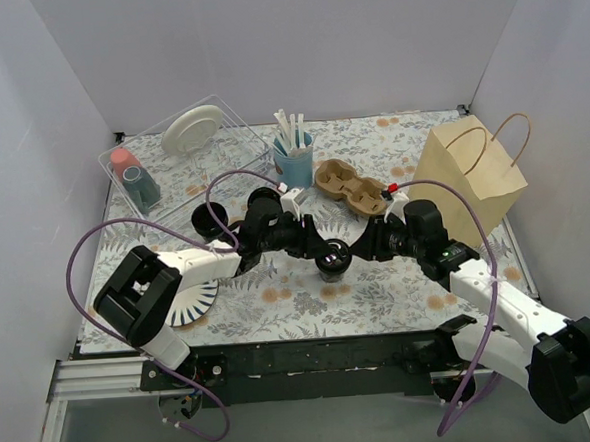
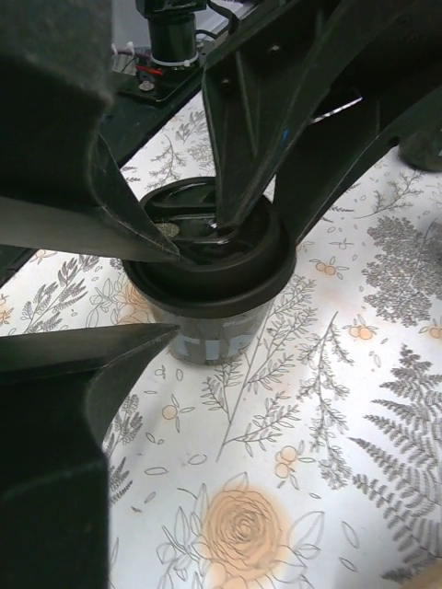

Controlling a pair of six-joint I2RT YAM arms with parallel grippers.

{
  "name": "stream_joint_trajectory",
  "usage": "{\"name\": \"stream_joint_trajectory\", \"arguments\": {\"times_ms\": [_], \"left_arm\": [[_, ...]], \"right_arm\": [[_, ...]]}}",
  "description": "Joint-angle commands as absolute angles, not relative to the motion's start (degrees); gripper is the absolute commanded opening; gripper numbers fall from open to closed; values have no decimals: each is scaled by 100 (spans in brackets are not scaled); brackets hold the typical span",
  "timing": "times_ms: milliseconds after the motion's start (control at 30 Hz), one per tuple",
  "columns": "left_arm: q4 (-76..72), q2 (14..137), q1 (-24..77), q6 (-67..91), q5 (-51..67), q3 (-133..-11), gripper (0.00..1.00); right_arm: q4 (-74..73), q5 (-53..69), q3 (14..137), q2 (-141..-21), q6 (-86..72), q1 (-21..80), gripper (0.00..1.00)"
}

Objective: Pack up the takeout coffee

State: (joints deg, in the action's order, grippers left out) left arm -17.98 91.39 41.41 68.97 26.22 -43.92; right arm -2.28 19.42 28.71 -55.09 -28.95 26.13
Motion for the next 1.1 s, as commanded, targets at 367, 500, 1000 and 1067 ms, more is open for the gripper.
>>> {"name": "stream_joint_trajectory", "arguments": {"times_ms": [367, 500, 1000, 1067], "left_arm": [[-71, 9843, 4184, 5906, 2188, -4377, 40], [-26, 9905, 4184, 5889, 2197, -4456, 40], [-404, 9747, 4184, 6284, 1732, -3850, 40], [-518, 9756, 4219, 6398, 1592, -3710, 39]], "right_arm": [[-475, 2417, 3700, -6477, -2171, 2276, 38], [-404, 2749, 3788, -6714, -2083, 2276, 38], [-53, 1926, 1821, -6804, -2548, 2285, 31], [333, 1959, 1425, -6750, -2636, 2285, 31]]}}
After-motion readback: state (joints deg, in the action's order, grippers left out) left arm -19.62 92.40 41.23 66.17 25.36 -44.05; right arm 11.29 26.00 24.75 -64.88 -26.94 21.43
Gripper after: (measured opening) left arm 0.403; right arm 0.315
